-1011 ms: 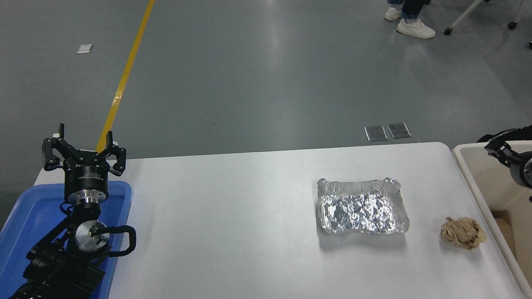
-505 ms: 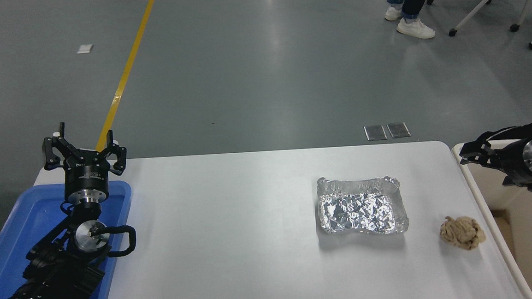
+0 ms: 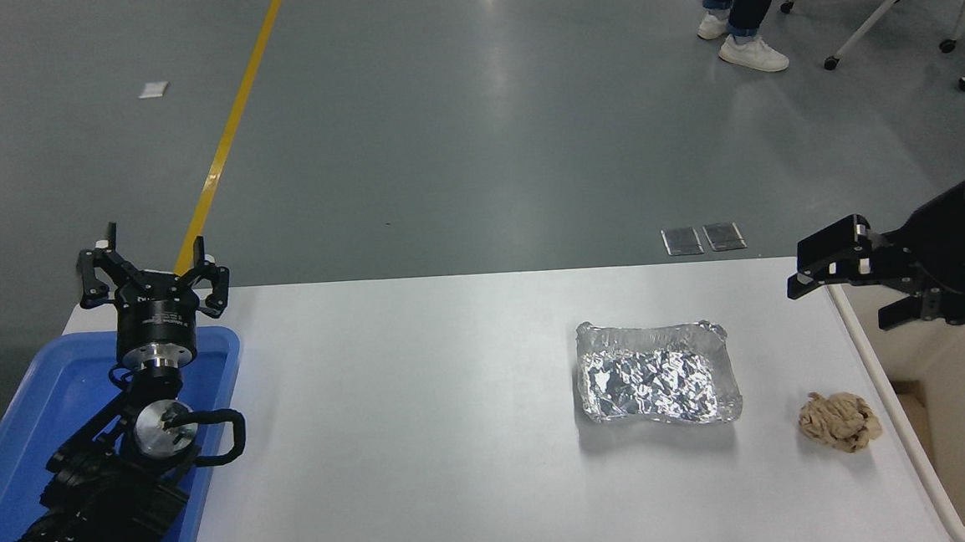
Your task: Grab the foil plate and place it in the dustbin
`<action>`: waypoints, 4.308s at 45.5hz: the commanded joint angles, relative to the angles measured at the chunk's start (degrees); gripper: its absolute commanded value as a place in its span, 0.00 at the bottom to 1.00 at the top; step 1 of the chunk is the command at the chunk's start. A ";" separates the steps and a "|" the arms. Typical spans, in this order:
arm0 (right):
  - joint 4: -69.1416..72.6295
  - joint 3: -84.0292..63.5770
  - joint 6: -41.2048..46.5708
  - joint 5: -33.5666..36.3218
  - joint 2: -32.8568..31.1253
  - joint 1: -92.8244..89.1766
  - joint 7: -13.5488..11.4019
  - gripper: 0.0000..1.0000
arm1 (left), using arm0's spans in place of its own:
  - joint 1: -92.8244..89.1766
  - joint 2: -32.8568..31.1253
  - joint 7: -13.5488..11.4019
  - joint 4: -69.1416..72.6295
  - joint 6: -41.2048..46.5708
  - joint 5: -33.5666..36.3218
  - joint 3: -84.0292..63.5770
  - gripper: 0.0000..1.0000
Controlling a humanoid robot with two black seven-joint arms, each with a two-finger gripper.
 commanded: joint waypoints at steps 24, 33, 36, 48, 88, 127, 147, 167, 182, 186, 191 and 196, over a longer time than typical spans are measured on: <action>3.80 -1.88 6.51 -0.07 1.07 16.53 -0.10 1.00 | 0.05 0.01 -0.02 0.01 0.00 -0.04 0.00 0.99; 3.71 -2.06 6.51 -0.16 0.63 13.89 -0.18 1.00 | 0.05 0.01 -0.02 0.01 0.00 -0.04 0.00 0.99; 3.71 -2.41 6.51 -0.16 0.54 12.66 -0.18 1.00 | 0.05 0.01 -0.02 0.01 0.00 -0.04 0.00 0.99; 1.34 -2.50 3.88 -0.33 0.81 2.21 -0.71 1.00 | 0.05 0.01 -0.02 -0.08 0.00 -0.04 0.00 0.99; -12.28 0.22 -24.68 7.14 0.81 -33.39 -0.71 1.00 | -0.04 0.01 -0.02 0.01 0.00 -0.04 0.00 0.99; -20.37 18.07 -32.77 11.80 12.75 -52.38 0.17 1.00 | -0.04 0.01 -0.02 0.01 0.00 -0.04 0.00 0.99; -30.65 17.98 -35.85 7.14 23.83 -58.71 0.17 0.97 | -0.04 0.01 -0.02 0.01 0.00 0.05 0.00 0.99; -43.48 17.98 -37.17 2.57 28.93 -66.09 0.26 0.94 | -0.04 0.01 -0.02 0.01 0.00 0.05 0.00 0.99; -50.25 17.98 -37.34 0.38 32.01 -70.92 0.26 0.89 | -0.12 0.01 -0.02 0.01 0.00 0.05 0.00 0.99; -51.66 17.98 -37.26 -2.00 32.01 -71.63 0.17 0.86 | -0.04 0.01 -0.02 0.00 0.00 0.05 0.00 0.99; -52.63 17.98 -37.26 -2.88 32.01 -72.42 0.17 0.82 | -0.12 0.01 -0.02 0.01 0.00 0.05 0.00 0.99; -52.80 17.98 -37.08 -2.97 32.01 -73.04 0.17 0.69 | -0.12 0.01 -0.02 0.00 0.00 0.05 0.00 0.99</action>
